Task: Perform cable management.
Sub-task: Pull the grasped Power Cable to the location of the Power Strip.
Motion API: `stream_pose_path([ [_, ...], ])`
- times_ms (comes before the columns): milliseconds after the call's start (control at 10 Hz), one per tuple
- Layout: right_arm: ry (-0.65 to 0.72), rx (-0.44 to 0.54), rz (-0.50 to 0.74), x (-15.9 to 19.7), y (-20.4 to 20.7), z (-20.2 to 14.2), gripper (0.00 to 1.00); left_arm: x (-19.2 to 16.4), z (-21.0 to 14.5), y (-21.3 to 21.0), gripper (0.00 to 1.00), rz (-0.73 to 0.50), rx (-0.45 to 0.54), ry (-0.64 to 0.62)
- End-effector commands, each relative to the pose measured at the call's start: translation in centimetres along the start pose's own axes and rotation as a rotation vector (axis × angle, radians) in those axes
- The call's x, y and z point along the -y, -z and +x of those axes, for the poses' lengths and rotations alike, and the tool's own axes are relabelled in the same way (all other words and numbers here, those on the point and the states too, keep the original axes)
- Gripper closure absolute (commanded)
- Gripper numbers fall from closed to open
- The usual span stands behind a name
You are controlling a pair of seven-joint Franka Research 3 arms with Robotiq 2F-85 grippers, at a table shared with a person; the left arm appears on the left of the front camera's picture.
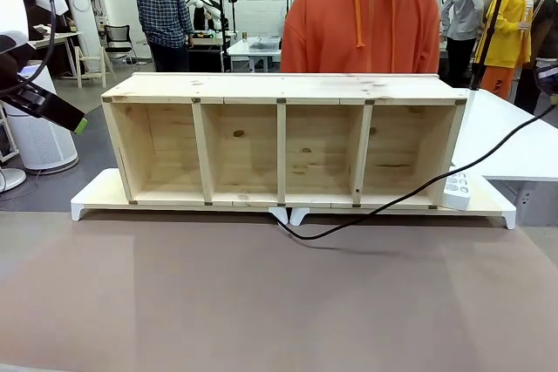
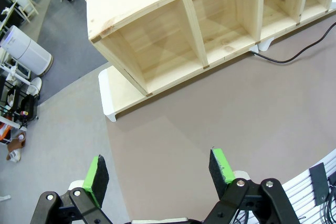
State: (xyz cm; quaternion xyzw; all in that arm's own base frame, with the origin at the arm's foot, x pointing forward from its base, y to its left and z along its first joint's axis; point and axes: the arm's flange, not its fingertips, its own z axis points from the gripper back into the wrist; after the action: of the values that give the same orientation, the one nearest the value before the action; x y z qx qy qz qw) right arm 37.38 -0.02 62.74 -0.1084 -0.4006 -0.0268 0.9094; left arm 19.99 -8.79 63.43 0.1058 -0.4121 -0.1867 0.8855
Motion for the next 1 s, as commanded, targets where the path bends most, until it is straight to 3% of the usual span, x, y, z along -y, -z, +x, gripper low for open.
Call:
stream_pose_path([
  [0,-0.036,0.016,0.119,0.6,2.0,1.6,0.87,0.1,0.1,0.1,0.00,-0.001,0.004,-0.007],
  [600,-0.043,-0.068,0.139,0.3,6.1,3.7,0.87,0.1,0.1,0.1,0.00,-0.001,0.004,-0.007],
  [900,-0.063,-0.063,0.078,-0.1,6.2,4.3,0.87,0.1,0.1,0.1,0.00,-0.001,0.004,-0.007],
])
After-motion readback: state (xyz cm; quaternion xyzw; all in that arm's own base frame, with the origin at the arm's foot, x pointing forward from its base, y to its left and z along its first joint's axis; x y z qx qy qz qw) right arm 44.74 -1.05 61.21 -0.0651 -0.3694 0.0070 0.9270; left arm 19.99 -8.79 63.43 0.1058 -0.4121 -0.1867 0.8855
